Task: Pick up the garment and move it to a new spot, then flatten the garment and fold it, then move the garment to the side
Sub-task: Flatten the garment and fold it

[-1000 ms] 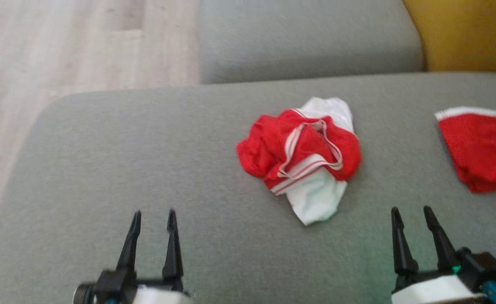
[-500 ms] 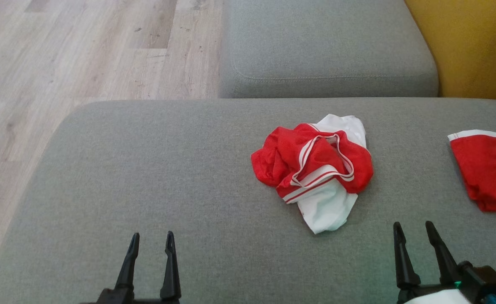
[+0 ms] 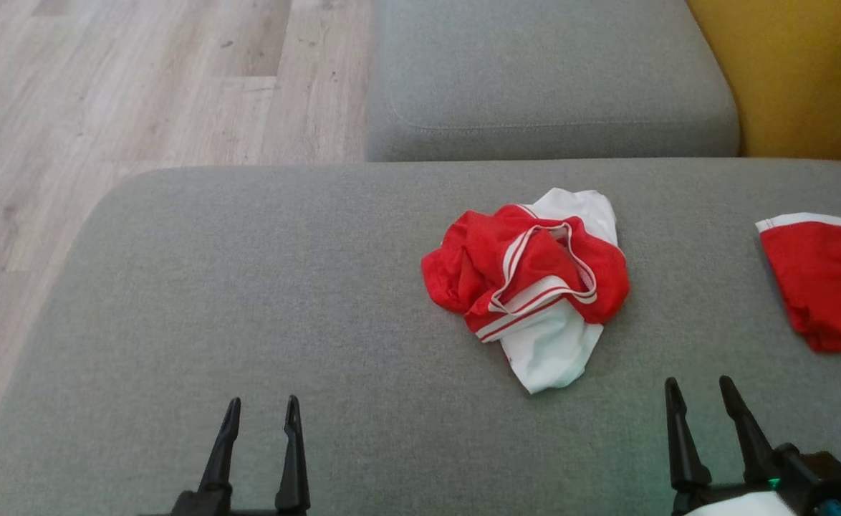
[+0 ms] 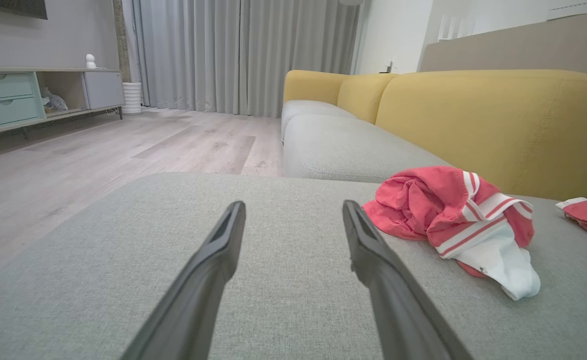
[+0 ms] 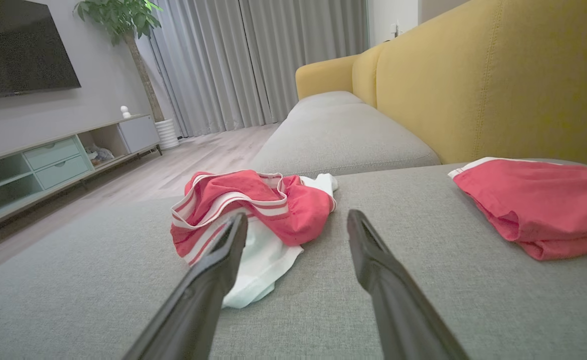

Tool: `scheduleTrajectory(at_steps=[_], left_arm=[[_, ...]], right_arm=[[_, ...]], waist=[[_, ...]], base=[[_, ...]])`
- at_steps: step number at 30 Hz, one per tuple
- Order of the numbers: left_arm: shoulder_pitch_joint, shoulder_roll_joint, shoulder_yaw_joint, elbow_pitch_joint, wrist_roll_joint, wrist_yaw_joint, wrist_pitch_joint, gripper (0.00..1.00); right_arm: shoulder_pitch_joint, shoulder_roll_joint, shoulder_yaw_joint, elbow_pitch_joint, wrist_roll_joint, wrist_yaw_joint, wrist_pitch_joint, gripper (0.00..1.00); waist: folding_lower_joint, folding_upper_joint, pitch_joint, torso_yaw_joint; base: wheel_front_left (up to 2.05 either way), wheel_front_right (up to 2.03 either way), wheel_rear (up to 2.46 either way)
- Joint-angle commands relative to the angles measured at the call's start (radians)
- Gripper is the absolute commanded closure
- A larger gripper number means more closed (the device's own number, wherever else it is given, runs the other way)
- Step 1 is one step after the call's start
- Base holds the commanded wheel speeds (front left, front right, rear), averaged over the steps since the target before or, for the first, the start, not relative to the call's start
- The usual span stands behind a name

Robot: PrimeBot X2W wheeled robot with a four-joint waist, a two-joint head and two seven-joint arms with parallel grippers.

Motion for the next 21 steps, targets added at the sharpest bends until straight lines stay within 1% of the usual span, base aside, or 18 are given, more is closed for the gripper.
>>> scheduleTrajectory(at_steps=[1, 3, 6, 11, 13, 16, 21], left_arm=[[-0.064, -0.002, 0.027, -0.027, 0.011, -0.003, -0.009, 0.0], [-0.079, -0.002, 0.016, -0.016, 0.023, -0.011, -0.009, 0.0], [-0.15, -0.002, -0.027, 0.051, 0.055, -0.038, -0.009, 0.0], [-0.316, -0.002, -0.117, 0.211, 0.112, -0.089, -0.009, 0.0], [-0.393, -0.002, -0.146, 0.28, 0.134, -0.103, -0.009, 0.0], [-0.489, -0.002, -0.173, 0.381, 0.15, -0.115, -0.009, 0.0], [-0.591, -0.002, -0.188, 0.509, 0.15, -0.117, -0.009, 0.0]], right_arm=[[-0.033, -0.007, 0.029, -0.03, 0.0, -0.001, -0.004, 0.0], [-0.038, -0.007, 0.034, -0.031, -0.004, -0.001, -0.004, 0.0], [-0.056, -0.007, 0.055, -0.033, -0.016, -0.001, -0.004, 0.0], [-0.093, -0.023, 0.088, -0.033, -0.018, -0.001, -0.004, 0.0], [-0.115, -0.027, 0.102, -0.037, -0.017, -0.001, -0.004, 0.0], [-0.144, -0.03, 0.118, -0.036, -0.013, -0.001, -0.004, 0.0], [-0.172, -0.029, 0.125, -0.033, -0.01, -0.001, -0.004, 0.0]], waist=[[0.0, 0.0, 0.007, -0.006], [0.0, 0.0, 0.021, -0.017], [0.0, 0.0, 0.064, -0.058], [0.0, 0.0, 0.139, -0.135], [0.0, 0.0, 0.175, -0.169], [0.0, 0.0, 0.212, -0.223], [0.0, 0.0, 0.245, -0.301]], base=[[0.0, 0.0, 0.0], [0.0, 0.0, 0.0], [0.0, 0.0, 0.0], [0.0, 0.0, 0.0], [0.0, 0.0, 0.0], [0.0, 0.0, 0.0], [0.0, 0.0, 0.0]])
